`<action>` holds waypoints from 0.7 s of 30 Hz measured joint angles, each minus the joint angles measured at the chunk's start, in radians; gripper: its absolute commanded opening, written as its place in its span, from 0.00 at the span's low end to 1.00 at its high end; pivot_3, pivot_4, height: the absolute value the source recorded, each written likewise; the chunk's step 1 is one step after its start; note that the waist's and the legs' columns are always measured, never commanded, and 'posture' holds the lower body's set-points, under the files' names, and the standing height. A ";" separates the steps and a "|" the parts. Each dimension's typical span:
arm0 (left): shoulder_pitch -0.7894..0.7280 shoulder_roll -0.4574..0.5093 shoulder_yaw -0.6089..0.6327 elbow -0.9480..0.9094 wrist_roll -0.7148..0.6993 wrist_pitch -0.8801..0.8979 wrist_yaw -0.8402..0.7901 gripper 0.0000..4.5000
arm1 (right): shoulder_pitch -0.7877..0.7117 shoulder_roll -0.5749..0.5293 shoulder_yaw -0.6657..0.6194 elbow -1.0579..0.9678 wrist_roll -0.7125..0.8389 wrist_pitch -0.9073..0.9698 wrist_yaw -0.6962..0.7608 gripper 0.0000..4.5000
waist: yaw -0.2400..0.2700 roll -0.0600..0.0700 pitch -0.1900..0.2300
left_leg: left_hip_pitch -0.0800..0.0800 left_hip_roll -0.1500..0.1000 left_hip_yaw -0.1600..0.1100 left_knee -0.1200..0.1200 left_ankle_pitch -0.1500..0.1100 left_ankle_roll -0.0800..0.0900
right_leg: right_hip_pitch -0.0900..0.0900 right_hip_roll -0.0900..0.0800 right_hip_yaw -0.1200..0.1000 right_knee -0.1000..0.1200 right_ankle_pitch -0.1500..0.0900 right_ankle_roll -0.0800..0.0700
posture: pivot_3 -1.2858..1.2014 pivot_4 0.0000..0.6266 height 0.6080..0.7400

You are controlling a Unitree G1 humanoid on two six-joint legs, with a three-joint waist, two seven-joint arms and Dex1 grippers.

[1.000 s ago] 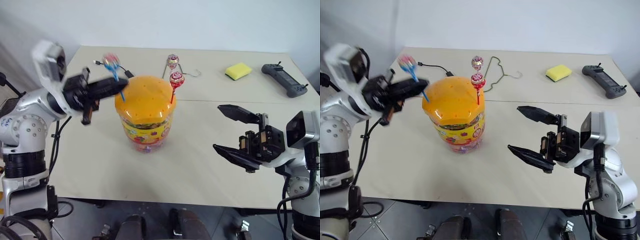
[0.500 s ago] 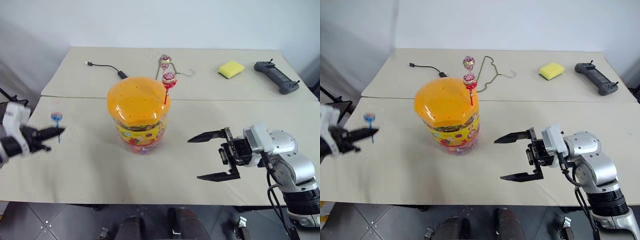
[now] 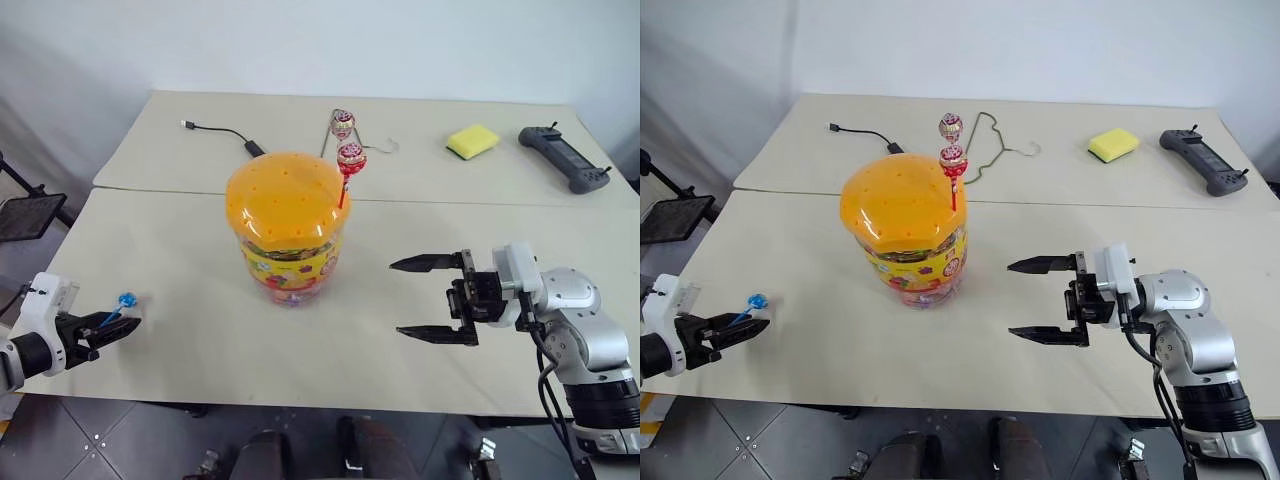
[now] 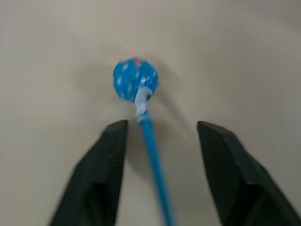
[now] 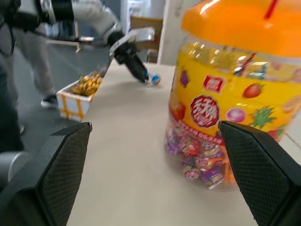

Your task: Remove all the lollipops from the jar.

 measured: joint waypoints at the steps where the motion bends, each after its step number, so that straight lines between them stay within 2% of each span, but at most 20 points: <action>1: 0.002 0.000 0.009 0.018 0.005 -0.039 -0.027 0.85 | 0.000 0.001 -0.015 -0.012 0.023 0.020 -0.018 1.00 | -0.001 0.000 0.000 | 0.000 0.000 0.000 0.000 0.000 0.000 | 0.000 0.000 0.000 0.000 0.000 0.000 | 0.52 0.24 1.00; 2: 0.002 0.000 0.024 0.039 0.014 -0.099 -0.060 0.91 | 0.000 0.004 -0.030 -0.028 0.048 0.044 -0.043 1.00 | -0.003 0.000 0.000 | 0.000 0.000 0.000 0.000 0.000 0.000 | 0.000 0.000 0.000 0.000 0.000 0.000 | 0.52 0.24 1.00; 3: -0.001 -0.001 0.040 0.060 0.017 -0.154 -0.088 0.91 | -0.001 0.013 -0.047 -0.036 0.069 0.061 -0.067 1.00 | -0.003 0.000 0.000 | 0.000 0.000 0.000 0.000 0.000 0.000 | 0.000 0.000 0.000 0.000 0.000 0.000 | 0.52 0.24 1.00; 5: -0.041 -0.014 0.146 0.104 -0.064 -0.209 -0.210 0.91 | -0.018 0.038 -0.084 -0.064 0.138 0.133 -0.170 1.00 | -0.006 0.000 0.000 | -0.001 0.000 0.000 0.001 0.000 -0.001 | -0.001 0.000 -0.001 0.000 0.000 -0.001 | 0.52 0.24 1.00; 9: -0.165 -0.020 0.249 0.025 -0.300 -0.085 -0.281 0.91 | -0.122 0.067 -0.078 -0.110 0.200 0.245 -0.317 1.00 | -0.011 0.001 0.001 | -0.001 0.000 0.000 0.001 0.000 -0.001 | 0.000 -0.001 -0.001 0.000 0.000 0.000 | 0.52 0.24 1.00; 10: -0.202 -0.053 0.256 -0.028 -0.359 -0.075 -0.282 0.91 | -0.163 0.080 -0.067 -0.117 0.204 0.276 -0.359 1.00 | -0.013 0.003 0.000 | -0.001 0.000 0.000 0.001 0.000 0.000 | 0.000 -0.001 -0.001 0.000 0.000 0.000 | 0.52 0.24 1.00; 14: -0.264 -0.178 0.207 -0.226 -0.518 -0.052 -0.239 0.91 | -0.279 0.102 0.034 -0.123 0.159 0.356 -0.446 1.00 | -0.019 0.002 0.000 | -0.001 0.000 0.000 0.001 0.000 0.000 | -0.001 0.000 -0.001 0.000 0.001 0.001 | 0.52 0.24 1.00; 21: -0.263 -0.198 0.112 -0.289 -0.531 -0.055 -0.215 0.91 | -0.380 0.158 0.119 -0.117 0.103 0.438 -0.514 1.00 | -0.019 0.002 0.000 | -0.002 0.000 0.001 0.003 0.000 -0.001 | -0.003 0.002 -0.001 0.006 0.001 0.001 | 0.52 0.24 1.00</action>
